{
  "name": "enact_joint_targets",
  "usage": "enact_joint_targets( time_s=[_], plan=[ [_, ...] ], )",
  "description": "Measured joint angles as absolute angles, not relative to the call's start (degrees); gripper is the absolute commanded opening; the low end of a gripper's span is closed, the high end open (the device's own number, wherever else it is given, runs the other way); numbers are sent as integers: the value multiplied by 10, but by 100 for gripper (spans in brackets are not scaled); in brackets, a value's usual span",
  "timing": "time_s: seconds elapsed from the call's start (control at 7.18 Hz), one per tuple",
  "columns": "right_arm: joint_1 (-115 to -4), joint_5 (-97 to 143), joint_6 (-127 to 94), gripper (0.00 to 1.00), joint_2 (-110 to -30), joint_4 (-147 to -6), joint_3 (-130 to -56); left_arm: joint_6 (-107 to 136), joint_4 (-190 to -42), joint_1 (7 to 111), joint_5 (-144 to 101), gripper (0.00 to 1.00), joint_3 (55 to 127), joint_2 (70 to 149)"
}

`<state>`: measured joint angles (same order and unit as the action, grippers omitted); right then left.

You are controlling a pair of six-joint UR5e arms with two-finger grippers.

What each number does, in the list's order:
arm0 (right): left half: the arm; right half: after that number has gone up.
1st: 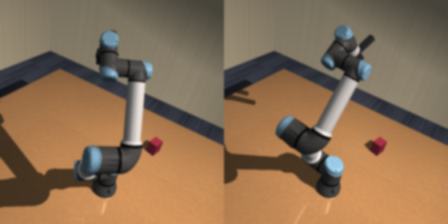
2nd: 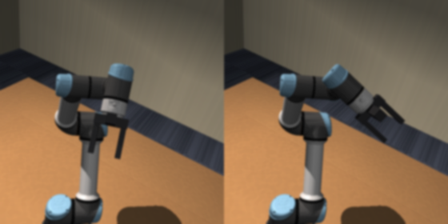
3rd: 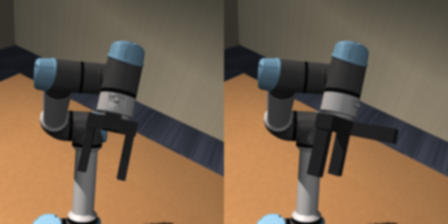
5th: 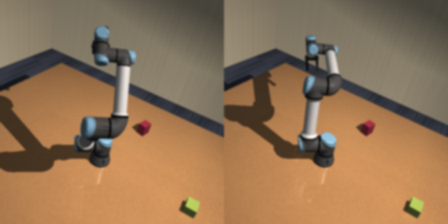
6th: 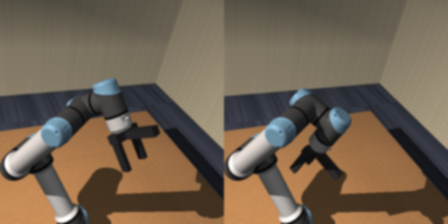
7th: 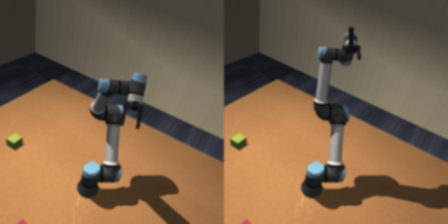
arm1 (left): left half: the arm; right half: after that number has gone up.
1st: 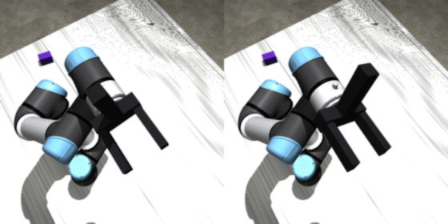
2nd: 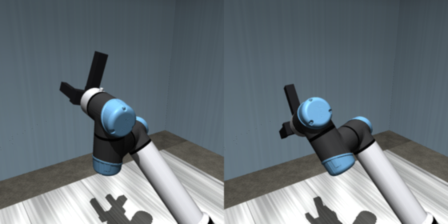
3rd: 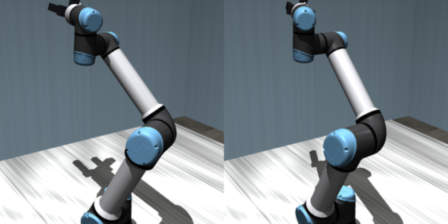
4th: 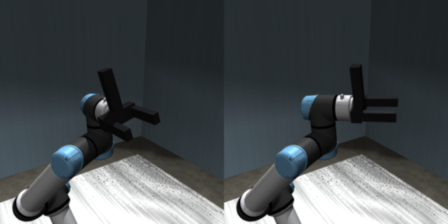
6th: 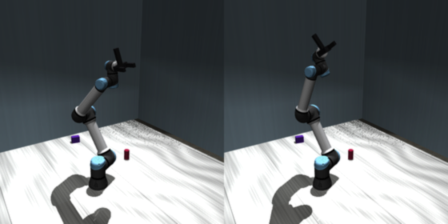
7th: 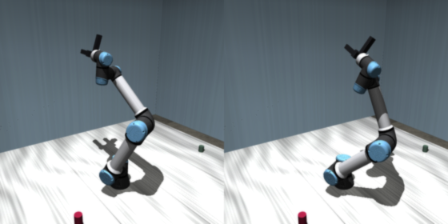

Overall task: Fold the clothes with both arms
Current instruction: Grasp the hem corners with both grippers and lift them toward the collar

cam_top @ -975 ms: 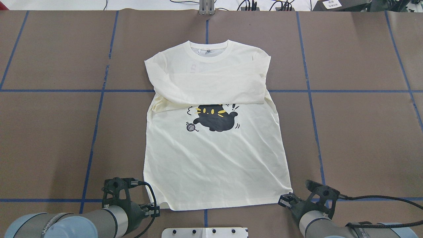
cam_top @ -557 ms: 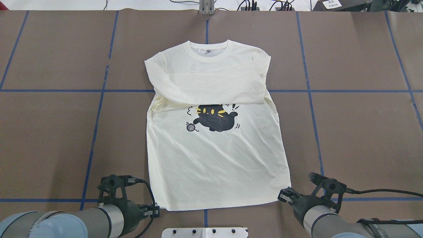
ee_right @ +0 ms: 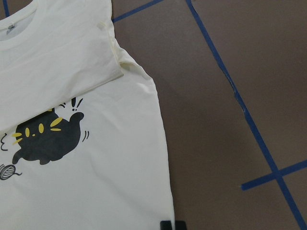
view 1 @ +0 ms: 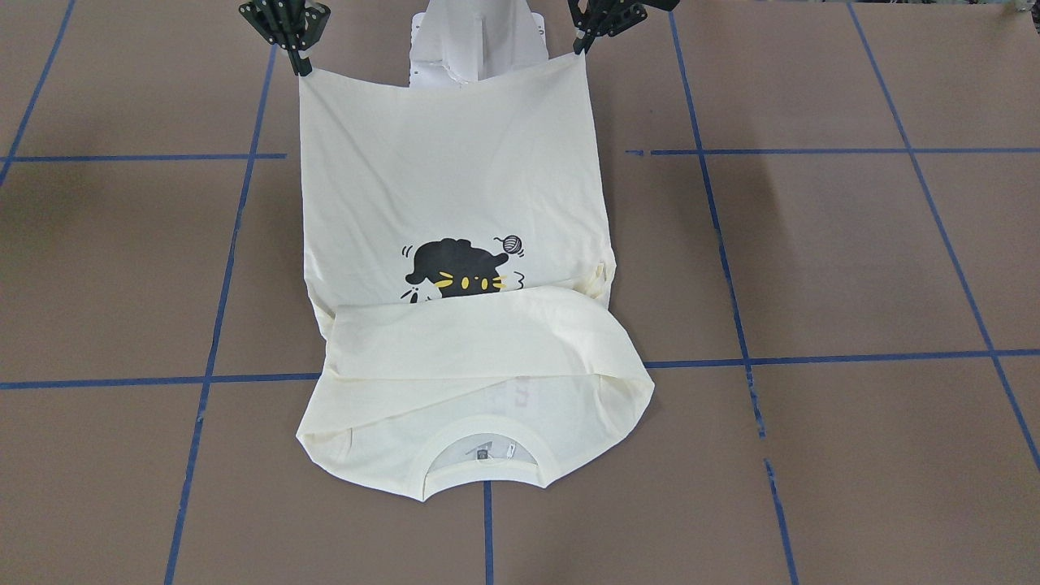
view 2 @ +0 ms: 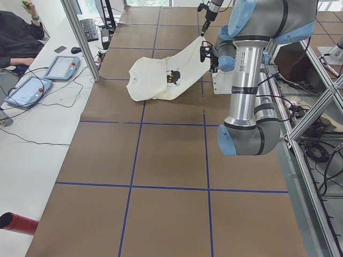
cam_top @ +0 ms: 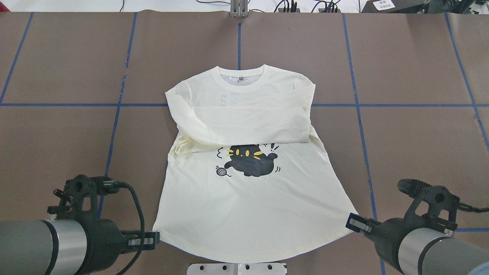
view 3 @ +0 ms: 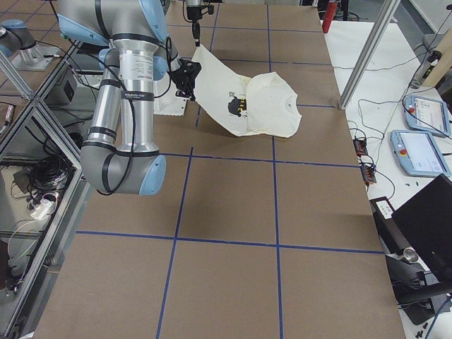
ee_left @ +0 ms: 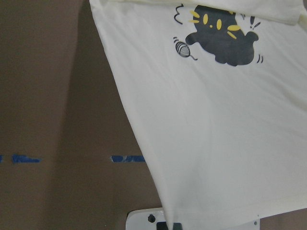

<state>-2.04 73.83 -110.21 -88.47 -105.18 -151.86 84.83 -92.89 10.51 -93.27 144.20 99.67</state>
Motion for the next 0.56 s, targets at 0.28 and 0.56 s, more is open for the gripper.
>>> enact_joint_targets(
  time_s=[0.28, 0.56],
  plan=[
    [-110, 789, -1034, 0, -805, -1071, -1486, 733, -906, 208, -963, 0, 1411, 1048],
    [-238, 861, -965, 0, -712, -1072, -1391, 651, -896, 313, -1005, 0, 1345, 1100]
  ],
)
